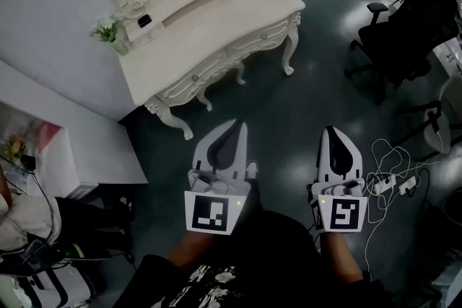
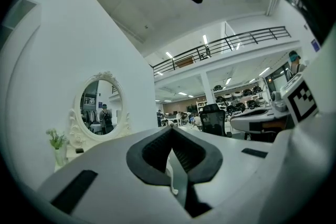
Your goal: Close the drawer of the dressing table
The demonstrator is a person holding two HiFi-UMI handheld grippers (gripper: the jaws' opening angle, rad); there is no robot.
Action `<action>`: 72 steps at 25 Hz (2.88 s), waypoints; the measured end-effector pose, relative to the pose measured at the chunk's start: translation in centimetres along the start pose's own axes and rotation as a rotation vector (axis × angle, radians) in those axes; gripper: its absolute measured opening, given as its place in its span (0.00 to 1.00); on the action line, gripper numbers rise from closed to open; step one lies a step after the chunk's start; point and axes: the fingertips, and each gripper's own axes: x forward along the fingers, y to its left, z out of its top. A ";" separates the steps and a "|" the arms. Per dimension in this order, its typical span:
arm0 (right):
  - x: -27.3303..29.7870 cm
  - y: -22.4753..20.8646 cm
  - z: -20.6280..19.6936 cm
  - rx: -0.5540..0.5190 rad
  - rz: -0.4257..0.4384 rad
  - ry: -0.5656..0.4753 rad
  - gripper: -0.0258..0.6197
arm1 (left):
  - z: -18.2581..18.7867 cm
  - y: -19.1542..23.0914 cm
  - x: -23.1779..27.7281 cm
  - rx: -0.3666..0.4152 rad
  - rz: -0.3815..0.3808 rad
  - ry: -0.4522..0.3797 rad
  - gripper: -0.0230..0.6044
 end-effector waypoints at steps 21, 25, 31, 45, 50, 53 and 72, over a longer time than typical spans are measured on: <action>15.2 1.7 1.0 0.016 0.011 -0.045 0.04 | 0.2 10.5 11.5 0.042 -0.072 -0.032 0.04; 16.7 1.8 0.7 0.015 -0.002 -0.029 0.04 | -0.3 12.0 12.6 0.028 -0.073 -0.025 0.04; 17.5 1.9 0.7 0.009 -0.016 -0.026 0.04 | -1.0 13.1 13.7 0.006 -0.085 -0.020 0.04; 22.1 -0.3 0.7 0.005 0.020 -0.086 0.04 | -2.1 15.4 16.5 0.005 -0.026 -0.008 0.04; 25.2 -1.3 0.1 0.019 0.047 -0.091 0.04 | -2.2 15.9 19.4 0.016 -0.010 -0.003 0.04; 27.0 -1.5 -0.3 0.030 0.073 -0.089 0.04 | -2.5 16.3 21.4 0.018 -0.003 0.003 0.04; 43.1 -7.5 0.2 -0.005 0.221 -0.067 0.04 | -1.8 20.2 36.6 0.004 0.110 0.012 0.04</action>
